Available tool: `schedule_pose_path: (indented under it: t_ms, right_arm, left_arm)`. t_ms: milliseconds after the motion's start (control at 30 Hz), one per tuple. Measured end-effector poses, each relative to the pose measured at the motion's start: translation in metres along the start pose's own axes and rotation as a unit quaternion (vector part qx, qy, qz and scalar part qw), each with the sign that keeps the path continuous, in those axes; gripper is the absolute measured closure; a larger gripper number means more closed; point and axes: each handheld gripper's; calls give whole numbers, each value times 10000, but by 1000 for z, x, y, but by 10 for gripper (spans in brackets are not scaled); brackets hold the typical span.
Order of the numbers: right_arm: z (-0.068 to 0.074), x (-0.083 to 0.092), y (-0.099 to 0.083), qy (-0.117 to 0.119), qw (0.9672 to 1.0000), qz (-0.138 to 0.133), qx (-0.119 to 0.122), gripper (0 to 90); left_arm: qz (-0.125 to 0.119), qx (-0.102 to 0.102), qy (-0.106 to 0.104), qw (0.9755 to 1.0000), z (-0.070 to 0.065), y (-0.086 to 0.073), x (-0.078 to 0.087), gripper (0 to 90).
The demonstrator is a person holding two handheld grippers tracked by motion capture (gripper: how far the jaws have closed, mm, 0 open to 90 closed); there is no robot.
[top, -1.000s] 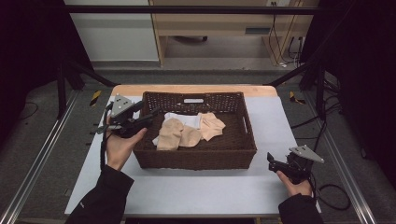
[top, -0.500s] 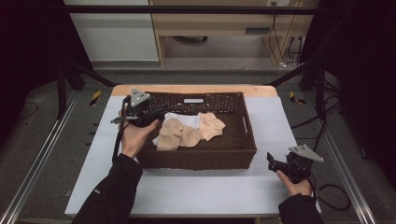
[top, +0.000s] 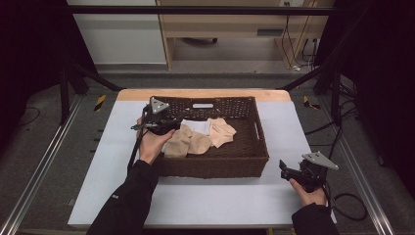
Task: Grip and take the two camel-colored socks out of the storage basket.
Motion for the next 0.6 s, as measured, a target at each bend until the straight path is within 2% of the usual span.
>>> schedule_pose_path:
  t_ms: [133,300,467,600]
  right_arm:
    - [0,0,0,-6,10000,25,0,37]
    - [0,-1,0,-15,10000,29,42,37]
    - [1,-2,0,-17,10000,63,14,38]
    - [1,-2,-1,-20,10000,79,34,39]
  left_arm:
    - [283,10,-53,9996,-1,-12,-10,409]
    - [524,-41,-107,9986,-4,-19,-15,395]
    - [663,-106,-163,9976,-7,-20,-19,388]
    - [803,-193,-128,9965,-10,-23,-22,379]
Point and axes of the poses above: each handheld gripper's, and its own axes: x roughly backward along the jaws, y roughly out of its top, z roughly to its left, and after that the axes turned 14 degrees about -x, right-handed
